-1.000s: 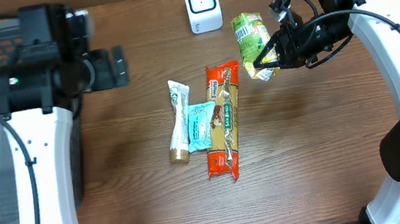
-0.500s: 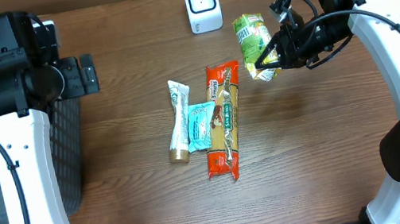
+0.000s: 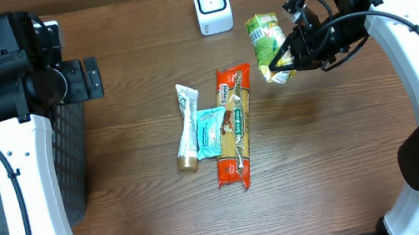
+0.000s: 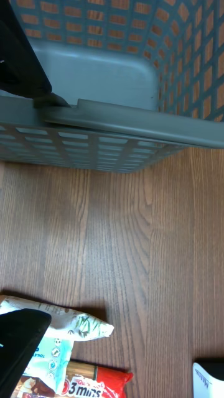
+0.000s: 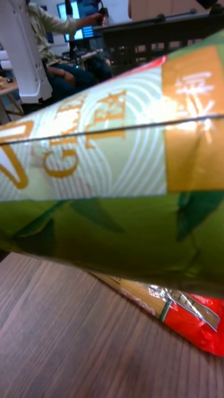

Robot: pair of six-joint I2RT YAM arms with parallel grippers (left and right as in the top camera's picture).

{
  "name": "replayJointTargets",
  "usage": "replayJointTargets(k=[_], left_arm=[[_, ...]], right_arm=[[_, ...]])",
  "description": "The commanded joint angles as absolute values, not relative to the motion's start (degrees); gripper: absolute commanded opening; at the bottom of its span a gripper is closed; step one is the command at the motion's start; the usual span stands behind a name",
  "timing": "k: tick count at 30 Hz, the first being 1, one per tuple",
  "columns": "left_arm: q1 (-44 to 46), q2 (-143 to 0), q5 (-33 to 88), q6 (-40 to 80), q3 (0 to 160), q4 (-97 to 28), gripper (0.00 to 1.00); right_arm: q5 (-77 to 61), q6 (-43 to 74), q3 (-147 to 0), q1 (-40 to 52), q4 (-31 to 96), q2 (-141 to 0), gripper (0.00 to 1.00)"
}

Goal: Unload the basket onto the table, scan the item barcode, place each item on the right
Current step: 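Lift the juice pouch upright with the right gripper, then carry the juice pouch to the barcode scanner with right gripper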

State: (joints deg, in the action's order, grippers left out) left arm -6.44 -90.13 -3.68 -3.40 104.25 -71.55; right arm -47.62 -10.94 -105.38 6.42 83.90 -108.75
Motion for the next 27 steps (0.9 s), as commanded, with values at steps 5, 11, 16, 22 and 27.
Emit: replayJointTargets(k=[5,11,16,22,27], left_arm=[[-6.74,-90.63,-3.16,-4.29,104.79,-71.35,1.00],[-6.74,-90.63,-3.16,-4.29,104.79,-71.35,1.00],[-6.74,-90.63,-3.16,-4.29,104.79,-71.35,1.00],[-6.74,-90.63,-3.16,-4.29,104.79,-71.35,1.00],[-6.74,-90.63,-3.16,-4.29,104.79,-71.35,0.99]], right_arm=[[-42.63,-3.03,-109.91,6.42,79.15,-107.59,0.04],[-31.31,3.29,-120.88,6.44,81.17,-107.59,0.04],[-14.87,12.36,-134.69,7.29,83.13,-107.59,0.04],[4.80,16.43,-141.03,13.47,79.53,-107.59,0.04],[20.88,15.42,-141.03,21.41,73.08,-110.21,0.04]])
